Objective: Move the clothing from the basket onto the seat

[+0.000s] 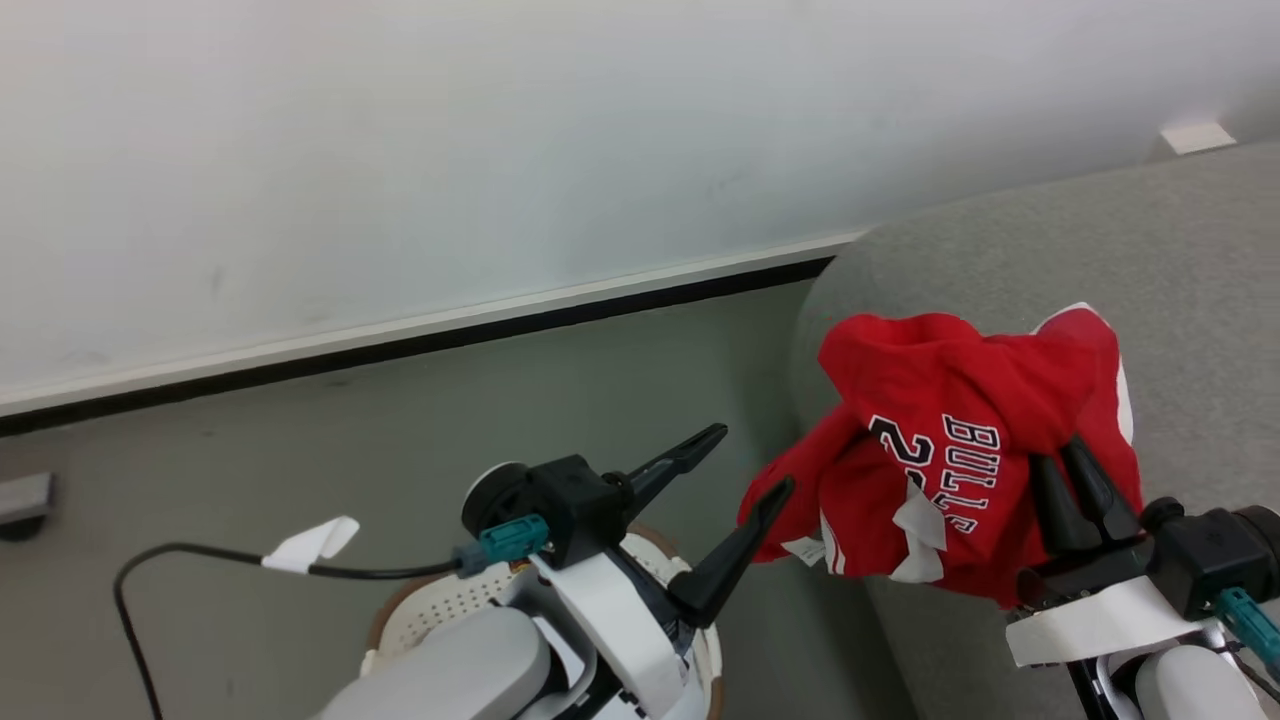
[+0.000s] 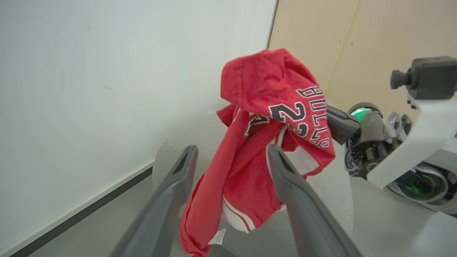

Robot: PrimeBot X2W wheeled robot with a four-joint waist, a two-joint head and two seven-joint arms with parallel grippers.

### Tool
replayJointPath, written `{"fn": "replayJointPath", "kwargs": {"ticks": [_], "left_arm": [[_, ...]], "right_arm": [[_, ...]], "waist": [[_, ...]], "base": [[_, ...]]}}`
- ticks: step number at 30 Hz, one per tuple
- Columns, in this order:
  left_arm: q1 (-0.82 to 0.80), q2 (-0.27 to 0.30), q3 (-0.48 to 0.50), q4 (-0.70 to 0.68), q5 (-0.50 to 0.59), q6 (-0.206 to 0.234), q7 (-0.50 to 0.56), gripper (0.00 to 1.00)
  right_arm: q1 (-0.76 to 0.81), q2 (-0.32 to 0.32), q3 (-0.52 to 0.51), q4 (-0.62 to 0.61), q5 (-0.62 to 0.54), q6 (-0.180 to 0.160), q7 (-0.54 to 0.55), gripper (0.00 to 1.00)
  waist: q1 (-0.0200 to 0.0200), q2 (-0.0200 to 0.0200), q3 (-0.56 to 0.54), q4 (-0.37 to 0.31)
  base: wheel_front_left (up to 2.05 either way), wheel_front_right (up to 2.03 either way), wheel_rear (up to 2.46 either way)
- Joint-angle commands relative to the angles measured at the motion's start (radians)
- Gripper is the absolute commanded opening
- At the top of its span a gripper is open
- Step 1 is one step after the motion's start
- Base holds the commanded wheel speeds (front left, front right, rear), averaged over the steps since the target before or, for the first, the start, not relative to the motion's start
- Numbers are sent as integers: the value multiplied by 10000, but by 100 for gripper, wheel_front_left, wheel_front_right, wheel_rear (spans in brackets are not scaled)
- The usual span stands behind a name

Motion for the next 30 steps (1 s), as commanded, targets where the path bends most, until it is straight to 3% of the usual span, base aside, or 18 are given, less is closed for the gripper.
{"fn": "replayJointPath", "kwargs": {"ticks": [1, 7, 14, 23, 30], "left_arm": [[74, 56, -10, -24, 152, 31, -33, 100], [154, 178, -16, -100, 253, 153, -83, 100], [135, 216, -75, -159, 311, 188, -45, 100], [-126, 267, -104, -335, 329, 180, 58, 100], [-694, 774, 103, -982, 560, 291, 319, 100]], "right_arm": [[167, 15, -125, -159, -44, -22, -38, 0], [678, 282, -460, -788, -90, -22, 12, 0], [916, 367, -653, -1235, -181, -22, 164, 0], [356, 310, -1099, -1418, -265, -22, 407, 0], [-1094, 15, -1785, -1901, -442, -22, 1254, 0]], "waist": [[-1, -1, 106, -563], [-1, -1, 182, -1299], [-1, -1, 338, -1529], [-1, -1, 770, -1218], [-1, -1, 2136, -649]], "base": [[0, 0, 0], [0, 0, 0], [0, 0, 0], [0, 0, 0], [0, 0, 0]]}}
